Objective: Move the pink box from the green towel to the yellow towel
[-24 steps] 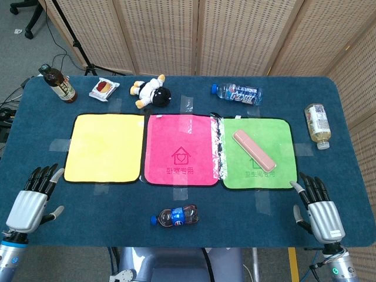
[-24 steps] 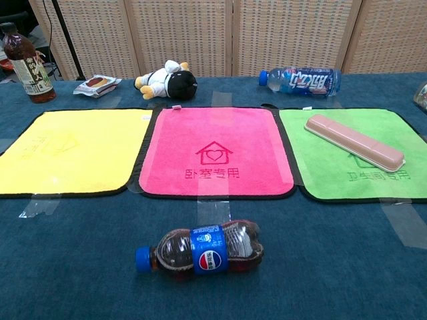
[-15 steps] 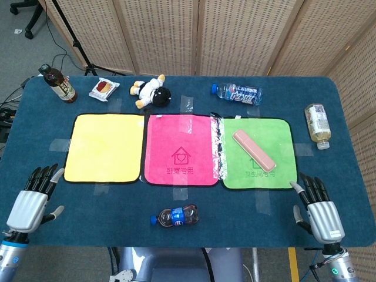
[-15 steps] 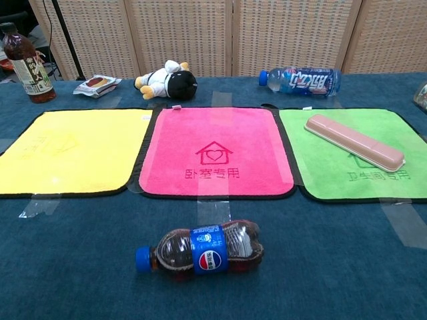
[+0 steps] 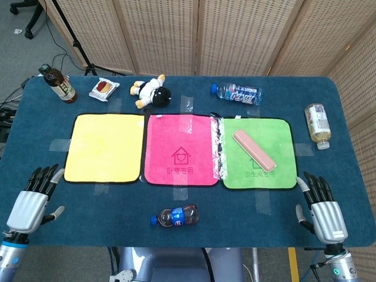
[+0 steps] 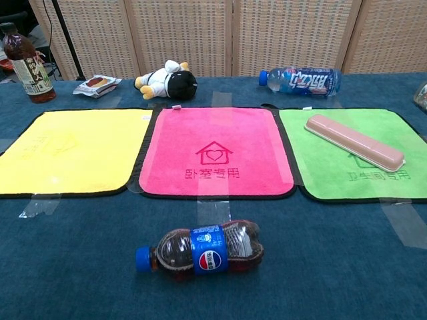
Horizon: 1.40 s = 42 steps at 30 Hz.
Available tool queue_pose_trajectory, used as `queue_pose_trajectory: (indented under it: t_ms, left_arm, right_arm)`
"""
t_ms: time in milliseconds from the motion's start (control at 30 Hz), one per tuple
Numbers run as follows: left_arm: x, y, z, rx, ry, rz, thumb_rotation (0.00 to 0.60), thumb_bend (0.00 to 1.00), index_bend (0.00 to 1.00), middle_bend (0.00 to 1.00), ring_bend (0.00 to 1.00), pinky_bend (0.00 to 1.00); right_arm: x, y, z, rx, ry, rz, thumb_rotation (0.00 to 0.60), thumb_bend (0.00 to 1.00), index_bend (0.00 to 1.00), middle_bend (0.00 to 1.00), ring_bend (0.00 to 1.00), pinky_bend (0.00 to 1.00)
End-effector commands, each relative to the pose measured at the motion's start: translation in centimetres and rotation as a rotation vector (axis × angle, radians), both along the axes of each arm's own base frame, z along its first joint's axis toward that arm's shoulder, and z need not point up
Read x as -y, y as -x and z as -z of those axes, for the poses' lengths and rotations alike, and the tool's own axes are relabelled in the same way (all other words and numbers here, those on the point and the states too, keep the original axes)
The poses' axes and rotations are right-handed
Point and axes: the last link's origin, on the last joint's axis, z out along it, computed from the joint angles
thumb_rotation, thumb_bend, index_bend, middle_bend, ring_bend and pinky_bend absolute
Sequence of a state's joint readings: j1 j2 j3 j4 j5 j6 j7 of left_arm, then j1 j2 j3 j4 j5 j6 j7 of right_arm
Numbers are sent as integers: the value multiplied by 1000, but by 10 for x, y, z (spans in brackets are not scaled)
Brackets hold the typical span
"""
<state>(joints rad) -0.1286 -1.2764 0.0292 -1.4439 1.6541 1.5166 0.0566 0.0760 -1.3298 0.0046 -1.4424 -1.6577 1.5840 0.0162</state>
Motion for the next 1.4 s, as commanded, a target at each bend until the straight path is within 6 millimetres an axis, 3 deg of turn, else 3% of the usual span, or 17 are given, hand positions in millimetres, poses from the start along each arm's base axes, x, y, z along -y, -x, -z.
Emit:
queue_pose_trajectory:
  t_ms: [33,367,533,733,1233,1400]
  left_arm:
    - [0,-1,0,1,-1,7,600,177,0,0,0,0]
    - [1,-3,1,-5,-1,10,600,177,0,0,0,0]
    - [1,-3,1,0,0,10,600,166,0,0,0,0]
    - [1,-4,0,9,-9,23,600,46,0,0,0,0]
    - [2,-4,0,-11,-21,31,600,19,0,0,0,0]
    - [2,-7,0,3,-23,53,600,19,0,0,0,0]
  right_arm:
    - [-1,-1,-1,6,2,-3,600,569,0,0,0,0]
    - [-1,2,-2,8,5,10,600,535,0,0,0,0]
    - [0,4,-2,7,1,22,600,251,0,0,0,0]
    - [0,3,-3,0,9,16,600,79,0,0,0,0]
    - [3,3,-2,-7,6,21,600,53,0,0,0,0]
    - [29,-4,-5,83,-73,55,600,53,0,0,0,0]
